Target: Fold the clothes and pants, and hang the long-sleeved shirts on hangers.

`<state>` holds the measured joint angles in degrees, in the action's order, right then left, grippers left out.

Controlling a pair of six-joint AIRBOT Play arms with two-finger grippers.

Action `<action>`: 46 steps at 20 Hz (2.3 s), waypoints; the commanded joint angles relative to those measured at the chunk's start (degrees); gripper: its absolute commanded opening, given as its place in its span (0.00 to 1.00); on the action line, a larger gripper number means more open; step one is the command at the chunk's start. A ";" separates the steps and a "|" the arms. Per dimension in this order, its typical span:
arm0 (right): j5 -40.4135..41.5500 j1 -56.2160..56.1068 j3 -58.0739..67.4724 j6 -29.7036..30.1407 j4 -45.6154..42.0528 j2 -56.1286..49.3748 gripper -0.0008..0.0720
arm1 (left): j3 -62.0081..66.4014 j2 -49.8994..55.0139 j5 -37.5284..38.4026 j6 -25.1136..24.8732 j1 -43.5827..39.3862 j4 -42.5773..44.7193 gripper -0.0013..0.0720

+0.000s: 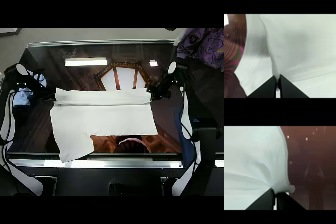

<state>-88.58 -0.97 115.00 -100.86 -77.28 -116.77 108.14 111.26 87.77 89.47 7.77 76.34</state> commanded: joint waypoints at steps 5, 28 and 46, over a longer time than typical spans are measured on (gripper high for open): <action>-4.59 -0.07 -0.04 -1.01 0.61 -1.97 0.05 | -1.09 1.92 0.81 0.76 -0.66 1.70 0.04; -5.31 16.92 -22.05 15.43 13.77 22.80 0.68 | -48.63 -41.97 -14.38 -0.79 19.91 -10.95 0.74; 6.62 21.35 -47.36 21.59 19.80 33.40 0.68 | -86.29 -51.56 -17.51 -10.64 23.67 -24.33 0.74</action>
<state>-82.85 20.36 67.81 -79.33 -57.60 -83.44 22.85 57.78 70.89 80.58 31.57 53.49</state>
